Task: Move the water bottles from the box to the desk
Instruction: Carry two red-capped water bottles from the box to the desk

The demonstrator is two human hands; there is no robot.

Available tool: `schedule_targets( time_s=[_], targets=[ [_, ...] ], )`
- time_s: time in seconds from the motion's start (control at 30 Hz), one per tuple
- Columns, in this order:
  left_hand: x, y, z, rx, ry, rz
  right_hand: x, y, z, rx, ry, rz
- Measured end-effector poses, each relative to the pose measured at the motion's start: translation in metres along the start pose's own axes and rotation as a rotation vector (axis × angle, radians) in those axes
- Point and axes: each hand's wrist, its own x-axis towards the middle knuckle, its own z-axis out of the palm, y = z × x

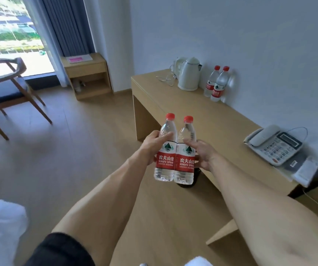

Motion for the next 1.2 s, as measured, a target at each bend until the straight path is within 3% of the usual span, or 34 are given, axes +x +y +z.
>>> schedule_targets(
  time_s=[0.37, 0.57, 0.83, 1.2],
  targets=[
    [0.145, 0.066, 0.029, 0.035, -0.084, 0.055, 0.112, -0.068, -0.049, 0.049, 0.141, -0.057],
    [0.240, 0.109, 0.061, 0.167, -0.126, 0.091, 0.187, -0.109, -0.099, 0.077, 0.197, -0.055],
    [0.334, 0.143, 0.121, 0.426, -0.341, 0.262, 0.237, -0.135, -0.176, 0.144, 0.339, -0.096],
    [0.437, 0.165, 0.182, 0.550, -0.639, 0.407, 0.274, -0.146, -0.226, 0.012, 0.643, -0.119]
  ],
)
